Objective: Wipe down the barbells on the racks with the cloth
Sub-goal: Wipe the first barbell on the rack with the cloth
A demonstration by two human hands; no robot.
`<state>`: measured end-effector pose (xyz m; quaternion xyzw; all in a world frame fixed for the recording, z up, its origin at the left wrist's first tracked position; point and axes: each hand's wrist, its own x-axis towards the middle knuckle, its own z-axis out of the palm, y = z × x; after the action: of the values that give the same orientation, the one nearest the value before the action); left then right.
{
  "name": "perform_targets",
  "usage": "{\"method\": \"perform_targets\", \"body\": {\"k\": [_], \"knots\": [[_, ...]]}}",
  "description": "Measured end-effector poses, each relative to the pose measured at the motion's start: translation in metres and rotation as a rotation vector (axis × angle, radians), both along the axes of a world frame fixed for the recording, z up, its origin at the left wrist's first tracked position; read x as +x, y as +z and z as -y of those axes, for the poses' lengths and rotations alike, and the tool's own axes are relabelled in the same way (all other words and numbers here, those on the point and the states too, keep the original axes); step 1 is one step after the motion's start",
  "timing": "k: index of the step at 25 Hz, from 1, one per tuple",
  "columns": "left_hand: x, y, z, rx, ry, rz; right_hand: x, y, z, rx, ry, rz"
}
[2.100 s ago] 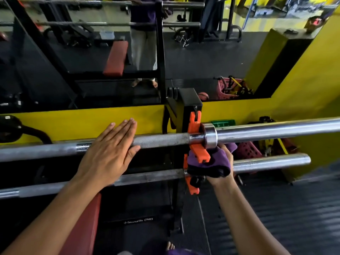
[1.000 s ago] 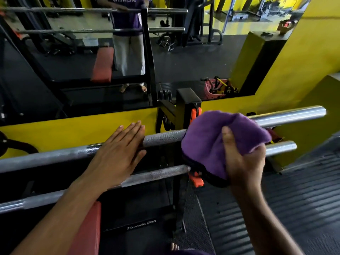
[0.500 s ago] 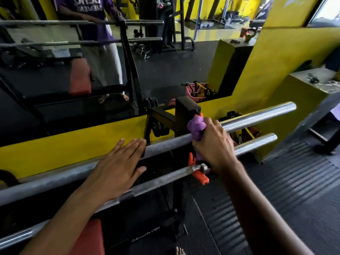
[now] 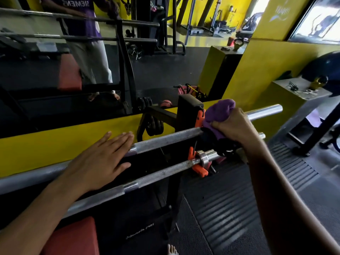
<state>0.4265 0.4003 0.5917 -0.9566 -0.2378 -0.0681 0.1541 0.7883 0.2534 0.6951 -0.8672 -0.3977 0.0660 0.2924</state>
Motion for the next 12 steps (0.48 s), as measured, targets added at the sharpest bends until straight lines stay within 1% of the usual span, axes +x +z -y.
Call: {"method": "perform_targets", "body": {"k": [2, 4, 5, 8, 9, 10, 12], "knots": [[0.004, -0.001, 0.003, -0.004, 0.018, -0.003, -0.019, -0.019, -0.002, 0.005, -0.003, 0.119], [0.004, 0.0, 0.005, -0.002, 0.02, 0.016, -0.033, -0.034, -0.008, -0.058, 0.053, 0.164], [0.003, 0.001, 0.005, -0.004, 0.017, 0.024, -0.034, -0.032, -0.011, -0.097, 0.058, 0.153], [0.003, 0.004, 0.006, -0.033, -0.009, 0.045, -0.027, -0.003, -0.01, -0.262, 0.083, 0.04], [0.001, 0.005, 0.006, -0.059, -0.029, 0.048, -0.025, 0.003, -0.006, -0.27, 0.092, 0.033], [-0.003, 0.006, 0.006, -0.093, -0.057, 0.048, -0.026, 0.005, 0.001, -0.214, 0.089, 0.06], [-0.023, 0.005, 0.003, -0.151, -0.107, 0.078, -0.037, -0.001, 0.015, 0.049, 0.051, 0.229]]}}
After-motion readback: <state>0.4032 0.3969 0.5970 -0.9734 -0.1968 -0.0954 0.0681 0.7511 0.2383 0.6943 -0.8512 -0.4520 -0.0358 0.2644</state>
